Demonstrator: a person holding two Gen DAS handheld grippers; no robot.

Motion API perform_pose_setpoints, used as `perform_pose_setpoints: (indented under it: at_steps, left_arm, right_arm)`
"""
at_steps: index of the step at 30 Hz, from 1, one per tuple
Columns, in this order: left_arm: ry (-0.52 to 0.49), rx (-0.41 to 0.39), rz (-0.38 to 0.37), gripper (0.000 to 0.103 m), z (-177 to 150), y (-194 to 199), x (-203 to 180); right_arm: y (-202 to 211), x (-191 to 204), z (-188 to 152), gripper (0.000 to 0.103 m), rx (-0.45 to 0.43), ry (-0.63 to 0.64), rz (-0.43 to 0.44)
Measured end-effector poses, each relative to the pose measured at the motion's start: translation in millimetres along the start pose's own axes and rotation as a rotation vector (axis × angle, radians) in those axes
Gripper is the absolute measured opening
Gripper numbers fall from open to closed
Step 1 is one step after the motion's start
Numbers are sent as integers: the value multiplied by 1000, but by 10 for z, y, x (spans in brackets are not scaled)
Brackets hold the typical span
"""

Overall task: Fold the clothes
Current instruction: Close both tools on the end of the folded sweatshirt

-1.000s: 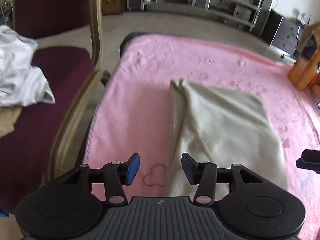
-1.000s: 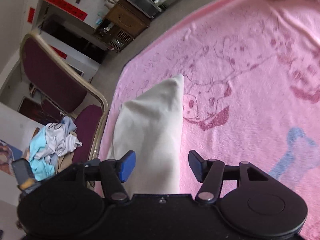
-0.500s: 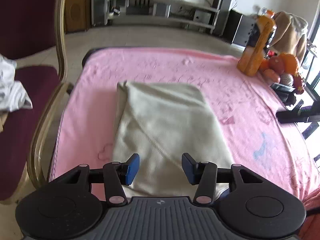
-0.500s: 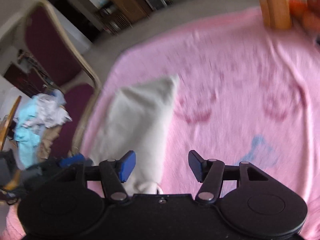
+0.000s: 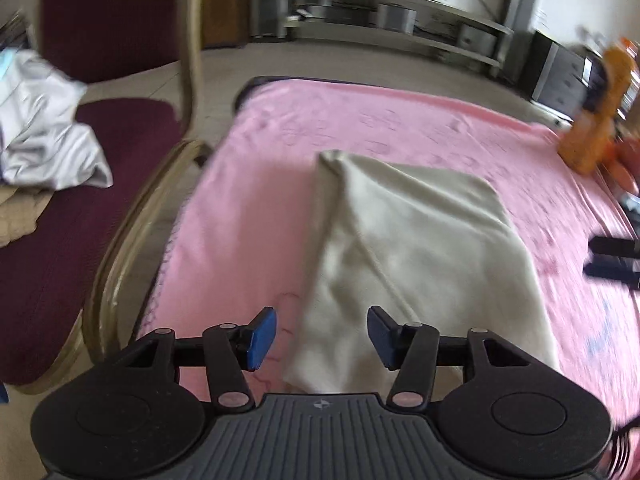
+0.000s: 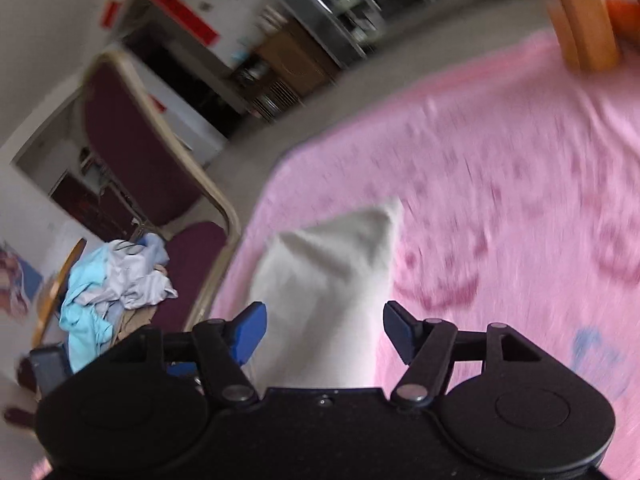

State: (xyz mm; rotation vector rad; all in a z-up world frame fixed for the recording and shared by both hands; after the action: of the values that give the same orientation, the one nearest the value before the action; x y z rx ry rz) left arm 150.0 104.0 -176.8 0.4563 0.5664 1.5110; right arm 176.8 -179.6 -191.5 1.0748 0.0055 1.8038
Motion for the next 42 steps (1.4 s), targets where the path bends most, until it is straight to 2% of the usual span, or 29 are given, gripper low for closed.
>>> perform_pose_setpoints:
  at_steps: [4, 8, 14, 19, 22, 24, 25, 26, 36, 39, 42]
  left_arm:
    - [97, 26, 33, 57, 93, -203, 179]
    - [233, 110, -14, 57, 44, -405, 286]
    - [244, 119, -58, 57, 52, -431, 259]
    - [265, 154, -136, 58, 36, -477, 192]
    - [323, 202, -166, 60, -16, -596, 227]
    - [357, 213, -189, 58, -7, -633, 246]
    - [371, 219, -200, 58, -3, -648, 252]
    - [377, 222, -210, 58, 1, -659, 250]
    - [320, 221, -252, 59, 6, -667, 117]
    - [296, 222, -266, 66, 10, -690, 56]
    - [322, 227, -277, 67, 33, -736, 61]
  right_arm:
    - [-172, -106, -34, 58, 17, -45, 0]
    - [-307, -160, -107, 55, 53, -60, -6]
    - [-367, -244, -206, 55, 104, -60, -18]
    - [-401, -278, -232, 55, 123, -123, 9]
    - [-431, -281, -267, 55, 135, -140, 14]
    - [-453, -287, -292, 55, 143, -148, 17]
    - [-464, -288, -306, 51, 147, -150, 17]
    - [-476, -290, -320, 48, 151, -155, 18]
    - [-517, -326, -353, 43, 161, -217, 43]
    - [-523, -331, -356, 43, 161, -224, 44]
    - [-528, -349, -356, 43, 160, -245, 49]
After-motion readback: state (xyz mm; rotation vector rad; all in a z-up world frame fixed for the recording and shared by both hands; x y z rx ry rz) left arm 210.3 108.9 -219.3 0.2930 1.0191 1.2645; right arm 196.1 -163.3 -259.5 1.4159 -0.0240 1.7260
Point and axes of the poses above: each gripper's, at about its wrist camera, not at the fingertips, and y roughly against the way its jaws point, x to its left, z to its top, the point moved 7 cm from there along -y, roughly the way its jaws point, and after that the axes turned 14 degrees about -x, right-handed, at the moved point
